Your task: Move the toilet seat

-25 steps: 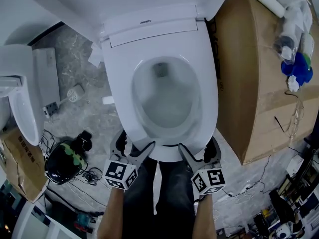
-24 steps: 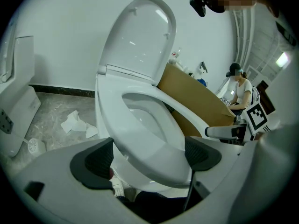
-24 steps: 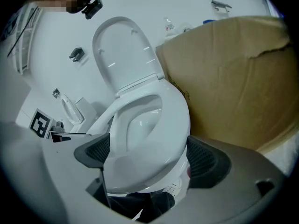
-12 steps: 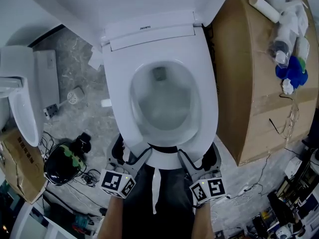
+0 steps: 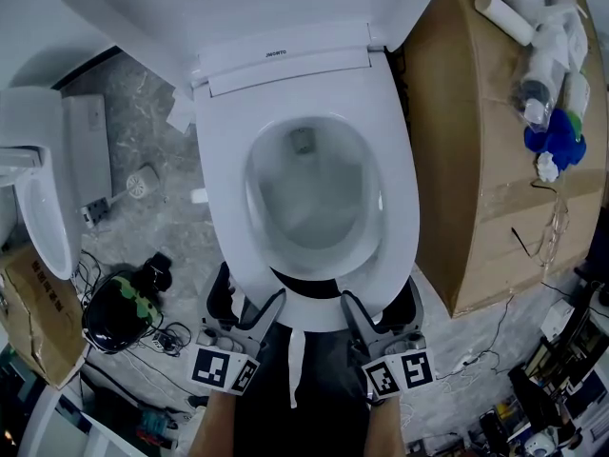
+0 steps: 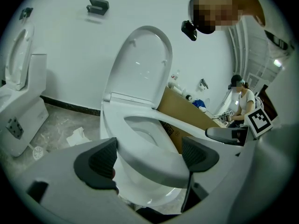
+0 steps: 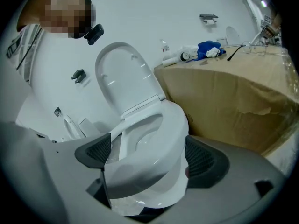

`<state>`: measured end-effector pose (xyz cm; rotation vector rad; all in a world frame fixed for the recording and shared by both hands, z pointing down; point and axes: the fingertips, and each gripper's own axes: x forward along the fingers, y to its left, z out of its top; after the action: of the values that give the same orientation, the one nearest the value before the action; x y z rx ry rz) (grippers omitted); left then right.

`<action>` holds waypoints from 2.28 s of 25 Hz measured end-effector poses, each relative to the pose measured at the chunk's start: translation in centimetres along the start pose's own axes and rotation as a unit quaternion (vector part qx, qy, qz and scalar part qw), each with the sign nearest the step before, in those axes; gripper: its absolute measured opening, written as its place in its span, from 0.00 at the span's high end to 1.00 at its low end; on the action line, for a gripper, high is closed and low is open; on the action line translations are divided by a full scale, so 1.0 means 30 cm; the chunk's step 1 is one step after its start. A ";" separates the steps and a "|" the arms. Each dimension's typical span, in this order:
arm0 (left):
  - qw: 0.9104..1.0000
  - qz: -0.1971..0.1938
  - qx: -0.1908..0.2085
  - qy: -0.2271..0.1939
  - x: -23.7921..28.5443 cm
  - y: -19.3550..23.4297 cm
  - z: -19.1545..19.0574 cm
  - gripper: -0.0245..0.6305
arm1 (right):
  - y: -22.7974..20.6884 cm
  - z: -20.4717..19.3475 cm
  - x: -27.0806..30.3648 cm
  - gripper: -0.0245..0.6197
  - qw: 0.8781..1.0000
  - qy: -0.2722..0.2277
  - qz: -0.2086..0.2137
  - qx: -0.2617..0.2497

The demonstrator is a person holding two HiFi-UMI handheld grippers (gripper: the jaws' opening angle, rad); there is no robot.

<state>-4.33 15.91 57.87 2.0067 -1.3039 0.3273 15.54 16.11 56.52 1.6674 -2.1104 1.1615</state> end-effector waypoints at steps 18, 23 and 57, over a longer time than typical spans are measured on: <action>0.997 -0.019 0.079 -0.016 -0.074 -0.137 0.168 0.67 | 0.065 0.139 -0.034 0.19 0.998 -0.053 0.009 0.017; 0.996 -0.039 0.084 -0.015 -0.073 -0.172 0.189 0.72 | 0.081 0.176 -0.040 0.19 0.997 -0.068 0.013 0.028; 0.994 -0.015 0.089 -0.067 -0.090 -0.189 0.487 0.74 | 0.224 0.474 -0.080 0.20 0.987 -0.149 -0.015 -0.064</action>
<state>-2.98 9.18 43.52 2.2282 -1.3672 0.3076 14.53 8.46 42.61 1.9037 -2.2642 0.7884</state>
